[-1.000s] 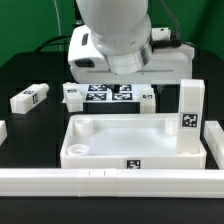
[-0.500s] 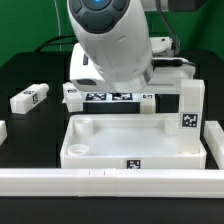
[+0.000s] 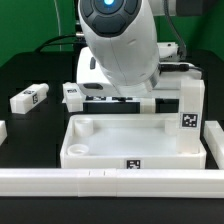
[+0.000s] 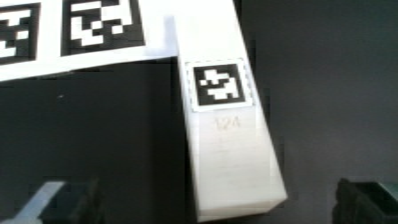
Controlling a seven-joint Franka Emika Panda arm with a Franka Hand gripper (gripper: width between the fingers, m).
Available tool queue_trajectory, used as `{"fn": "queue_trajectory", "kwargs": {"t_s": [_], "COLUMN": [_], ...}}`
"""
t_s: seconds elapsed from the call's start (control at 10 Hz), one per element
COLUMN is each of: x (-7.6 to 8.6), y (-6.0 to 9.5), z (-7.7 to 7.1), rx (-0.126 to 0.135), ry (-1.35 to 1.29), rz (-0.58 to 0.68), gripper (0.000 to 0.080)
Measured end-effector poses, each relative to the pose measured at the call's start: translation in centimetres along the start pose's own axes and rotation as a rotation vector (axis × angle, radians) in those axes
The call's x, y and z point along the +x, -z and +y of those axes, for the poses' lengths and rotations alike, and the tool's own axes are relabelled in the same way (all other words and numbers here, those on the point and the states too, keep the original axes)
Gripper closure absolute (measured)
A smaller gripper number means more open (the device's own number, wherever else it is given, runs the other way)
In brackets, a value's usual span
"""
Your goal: Assemble desk
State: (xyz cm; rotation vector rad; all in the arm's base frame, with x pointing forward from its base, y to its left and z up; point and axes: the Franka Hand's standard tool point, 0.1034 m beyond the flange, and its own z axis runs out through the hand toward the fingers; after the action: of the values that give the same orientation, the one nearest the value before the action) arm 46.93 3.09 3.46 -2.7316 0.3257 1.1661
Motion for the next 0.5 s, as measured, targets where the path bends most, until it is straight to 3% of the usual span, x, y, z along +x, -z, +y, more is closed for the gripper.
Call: {"fn": "queue_trajectory", "kwargs": {"t_s": [0.2, 0.5], "x": [0.0, 0.1], "y": [0.0, -1.5], "z": [0.0, -0.2], "rx": [0.000, -0.005], "ry": [0.000, 0.017], "rz": [0.002, 0.003], "gripper": [0.0151, 0.0151]}}
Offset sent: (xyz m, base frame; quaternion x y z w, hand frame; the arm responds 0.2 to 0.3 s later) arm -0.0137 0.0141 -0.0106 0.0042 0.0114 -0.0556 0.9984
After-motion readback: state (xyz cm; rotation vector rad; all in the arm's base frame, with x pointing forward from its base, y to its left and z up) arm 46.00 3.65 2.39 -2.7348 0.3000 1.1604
